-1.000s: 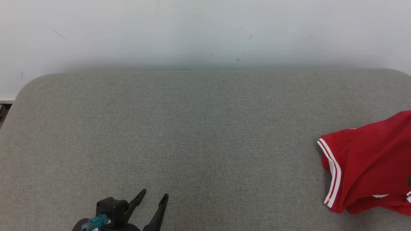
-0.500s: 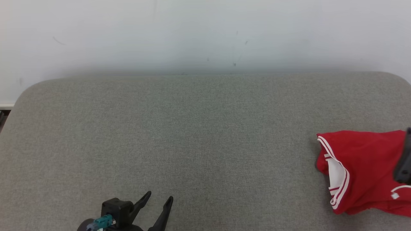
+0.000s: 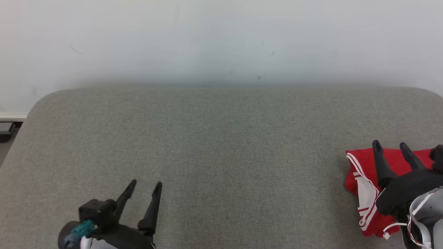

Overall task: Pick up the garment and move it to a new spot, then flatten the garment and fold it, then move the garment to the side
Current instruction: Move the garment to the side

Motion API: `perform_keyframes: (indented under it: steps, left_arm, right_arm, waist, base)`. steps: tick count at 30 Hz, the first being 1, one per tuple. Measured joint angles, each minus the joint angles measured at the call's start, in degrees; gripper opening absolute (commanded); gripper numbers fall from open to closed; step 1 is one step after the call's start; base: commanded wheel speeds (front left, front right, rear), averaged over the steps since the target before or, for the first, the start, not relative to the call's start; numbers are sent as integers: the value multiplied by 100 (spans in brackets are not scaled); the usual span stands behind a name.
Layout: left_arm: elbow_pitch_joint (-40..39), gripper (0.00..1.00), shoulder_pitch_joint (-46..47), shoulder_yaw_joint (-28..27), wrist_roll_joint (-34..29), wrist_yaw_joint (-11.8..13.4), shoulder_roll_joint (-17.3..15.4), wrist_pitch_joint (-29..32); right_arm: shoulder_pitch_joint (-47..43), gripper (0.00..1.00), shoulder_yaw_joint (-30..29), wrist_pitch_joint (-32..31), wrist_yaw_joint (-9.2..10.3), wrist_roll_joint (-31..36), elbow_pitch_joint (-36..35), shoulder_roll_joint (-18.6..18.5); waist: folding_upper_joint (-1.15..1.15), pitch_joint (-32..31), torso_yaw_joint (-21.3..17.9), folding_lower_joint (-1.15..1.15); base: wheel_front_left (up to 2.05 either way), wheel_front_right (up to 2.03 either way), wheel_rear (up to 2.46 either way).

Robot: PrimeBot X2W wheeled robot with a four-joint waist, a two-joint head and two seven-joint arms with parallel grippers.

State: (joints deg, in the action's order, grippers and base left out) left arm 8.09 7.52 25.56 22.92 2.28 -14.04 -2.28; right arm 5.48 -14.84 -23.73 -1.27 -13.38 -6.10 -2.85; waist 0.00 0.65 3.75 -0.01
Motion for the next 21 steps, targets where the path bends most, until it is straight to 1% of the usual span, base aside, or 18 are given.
perform_keyframes:
  steps: [3, 6, 10, 13, 16, 21]
  left_arm:
    - [-2, 100, -2, -188, 81, 71, 63, -226]
    - [-9, 100, -2, -255, 120, 67, 118, -471]
    - [67, 100, -26, -449, 291, 155, 237, -643]
    - [153, 100, -51, -603, 347, 268, 350, -746]
    - [183, 100, -166, -783, 400, 322, 370, -866]
    - [216, 100, -308, -1036, 467, 381, 397, -935]
  right_arm:
    - [-102, 100, 98, 323, -169, -98, 18, 0]
    - [-247, 100, 210, 605, -285, -137, 23, -1]
    - [-433, 100, 320, 971, -325, -168, 26, 11]
    - [-573, 100, 412, 1195, -331, -236, 43, 12]
    - [-670, 100, 563, 1386, -379, -271, 100, 19]
    - [-810, 100, 794, 1657, -385, -275, 325, 29]
  waist:
    - [0, -67, 12, 0]
    - [0, -128, 22, 0]
    - [0, -199, 40, 0]
    - [0, -245, 67, 0]
    - [0, -295, 96, 0]
    - [0, -393, 136, 0]
  base:
    - [0, 0, 0]
    - [0, 0, 0]
    - [0, 0, 0]
    - [0, 0, 0]
    - [0, 0, 0]
    - [0, 0, 0]
